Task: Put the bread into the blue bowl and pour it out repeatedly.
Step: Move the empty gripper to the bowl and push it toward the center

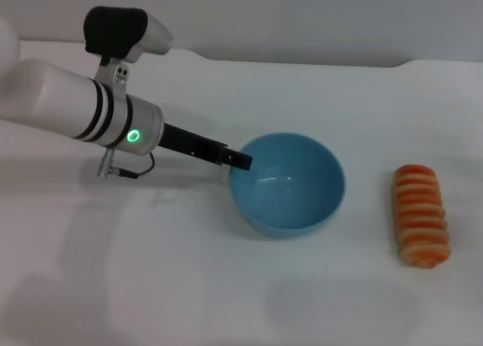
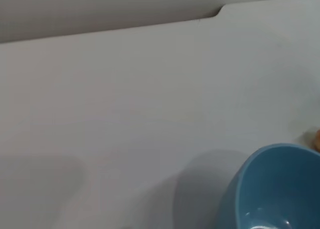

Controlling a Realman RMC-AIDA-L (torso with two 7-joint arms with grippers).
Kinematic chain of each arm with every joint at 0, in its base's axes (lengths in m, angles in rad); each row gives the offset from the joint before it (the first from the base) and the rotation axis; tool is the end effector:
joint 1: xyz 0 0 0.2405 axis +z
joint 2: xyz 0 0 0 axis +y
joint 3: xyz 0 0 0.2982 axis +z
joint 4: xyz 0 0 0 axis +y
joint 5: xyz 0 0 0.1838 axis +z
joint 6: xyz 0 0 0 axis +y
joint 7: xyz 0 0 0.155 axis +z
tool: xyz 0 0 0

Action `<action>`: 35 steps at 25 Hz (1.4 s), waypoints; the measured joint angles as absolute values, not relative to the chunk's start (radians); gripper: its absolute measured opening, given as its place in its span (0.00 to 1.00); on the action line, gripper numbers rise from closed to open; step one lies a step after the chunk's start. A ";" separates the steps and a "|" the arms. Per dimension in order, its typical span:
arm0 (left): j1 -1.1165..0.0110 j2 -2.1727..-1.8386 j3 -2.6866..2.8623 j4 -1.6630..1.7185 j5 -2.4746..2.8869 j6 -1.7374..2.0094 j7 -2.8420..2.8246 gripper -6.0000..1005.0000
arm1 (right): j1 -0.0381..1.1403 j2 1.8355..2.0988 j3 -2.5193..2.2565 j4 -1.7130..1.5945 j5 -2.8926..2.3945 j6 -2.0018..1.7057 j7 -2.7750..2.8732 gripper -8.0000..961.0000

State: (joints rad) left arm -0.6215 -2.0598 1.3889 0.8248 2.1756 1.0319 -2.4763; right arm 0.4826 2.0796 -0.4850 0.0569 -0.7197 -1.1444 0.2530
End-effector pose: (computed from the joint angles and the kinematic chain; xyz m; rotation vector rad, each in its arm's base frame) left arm -0.2580 0.3810 -0.0820 -2.4592 -1.3118 -0.0303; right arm 0.3851 0.3430 0.0048 -1.3720 0.7433 0.6430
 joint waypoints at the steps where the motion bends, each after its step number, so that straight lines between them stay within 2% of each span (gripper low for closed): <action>1: -0.623 -2.060 1.389 0.817 2.175 1.025 -2.475 0.85 | 0.484 2.080 -0.486 0.058 -0.721 -1.145 0.253 0.72; 20: -0.656 -2.068 1.625 0.702 2.058 0.825 -2.467 0.84 | 0.482 2.080 -0.496 0.068 -0.725 -1.144 0.253 0.71; 28: -0.669 -2.069 1.638 0.674 2.044 0.799 -2.467 0.69 | 0.483 2.080 -0.495 0.068 -0.726 -1.143 0.253 0.71; 35: -0.669 -2.069 1.638 0.674 2.026 0.784 -2.467 0.52 | 0.483 2.080 -0.495 0.067 -0.726 -1.148 0.254 0.70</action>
